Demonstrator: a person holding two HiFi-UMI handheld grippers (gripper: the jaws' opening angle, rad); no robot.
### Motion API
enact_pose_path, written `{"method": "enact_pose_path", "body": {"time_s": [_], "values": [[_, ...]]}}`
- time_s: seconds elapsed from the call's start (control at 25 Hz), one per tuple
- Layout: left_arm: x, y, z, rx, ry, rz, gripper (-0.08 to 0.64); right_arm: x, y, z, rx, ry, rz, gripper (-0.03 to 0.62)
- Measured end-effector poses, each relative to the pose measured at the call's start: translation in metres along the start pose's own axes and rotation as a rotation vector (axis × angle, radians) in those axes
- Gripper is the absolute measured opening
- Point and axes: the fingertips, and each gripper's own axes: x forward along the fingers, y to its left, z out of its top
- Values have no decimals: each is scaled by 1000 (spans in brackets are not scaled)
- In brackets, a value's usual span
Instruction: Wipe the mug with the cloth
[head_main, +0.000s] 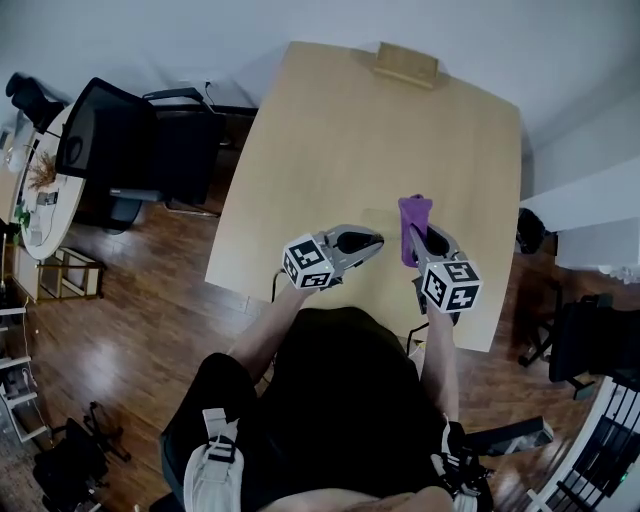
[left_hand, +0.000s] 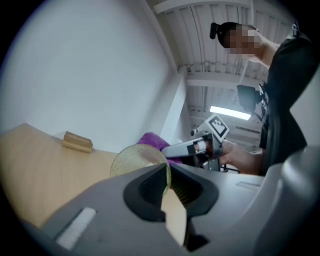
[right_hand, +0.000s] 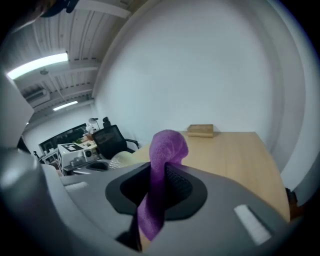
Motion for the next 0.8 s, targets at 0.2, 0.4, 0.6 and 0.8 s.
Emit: {"method": "enact_pose_path", "body": {"time_s": [0.2, 0.4, 0.6, 0.8], "values": [[1, 3, 2, 19, -26, 10, 41, -12, 37, 41, -98, -105, 43, 66], [10, -4, 9, 100, -50, -2, 44, 15, 94, 33, -290, -37, 116, 66], [-5, -10, 19, 170, -89, 12, 44, 7, 38, 26, -143, -47, 46, 66], [-12, -16, 11, 325, -67, -9, 43, -10, -26, 14, -15, -11, -74, 66]]}}
